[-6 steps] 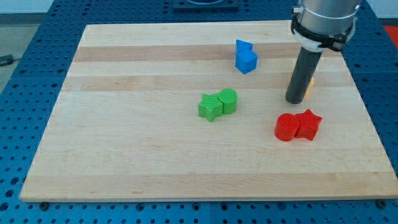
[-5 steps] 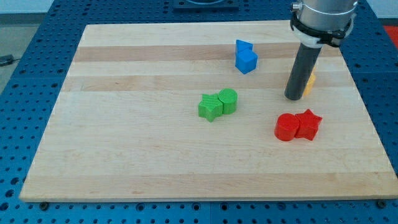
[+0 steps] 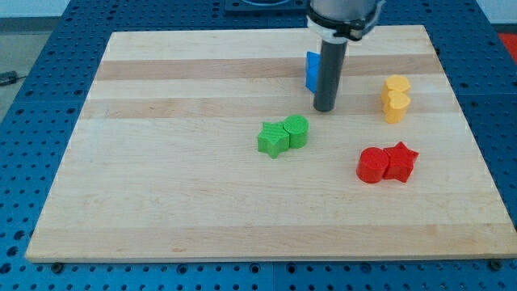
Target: Move your arm below the blue cube
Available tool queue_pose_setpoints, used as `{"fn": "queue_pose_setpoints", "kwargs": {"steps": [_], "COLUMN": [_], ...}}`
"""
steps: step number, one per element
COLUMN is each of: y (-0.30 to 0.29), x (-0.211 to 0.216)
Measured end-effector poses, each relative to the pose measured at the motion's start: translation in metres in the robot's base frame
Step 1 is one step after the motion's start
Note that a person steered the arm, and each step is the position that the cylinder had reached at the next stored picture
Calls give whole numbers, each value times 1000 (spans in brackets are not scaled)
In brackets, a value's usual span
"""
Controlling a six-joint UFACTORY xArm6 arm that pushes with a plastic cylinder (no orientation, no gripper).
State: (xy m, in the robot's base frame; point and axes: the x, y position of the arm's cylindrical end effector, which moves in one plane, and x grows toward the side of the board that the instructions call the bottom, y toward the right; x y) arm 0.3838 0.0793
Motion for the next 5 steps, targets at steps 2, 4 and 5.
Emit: {"fn": "queue_pose_setpoints", "kwargs": {"steps": [2,4,5], "y": [-29,-28,-2], "x": [-24,-9,-2]}}
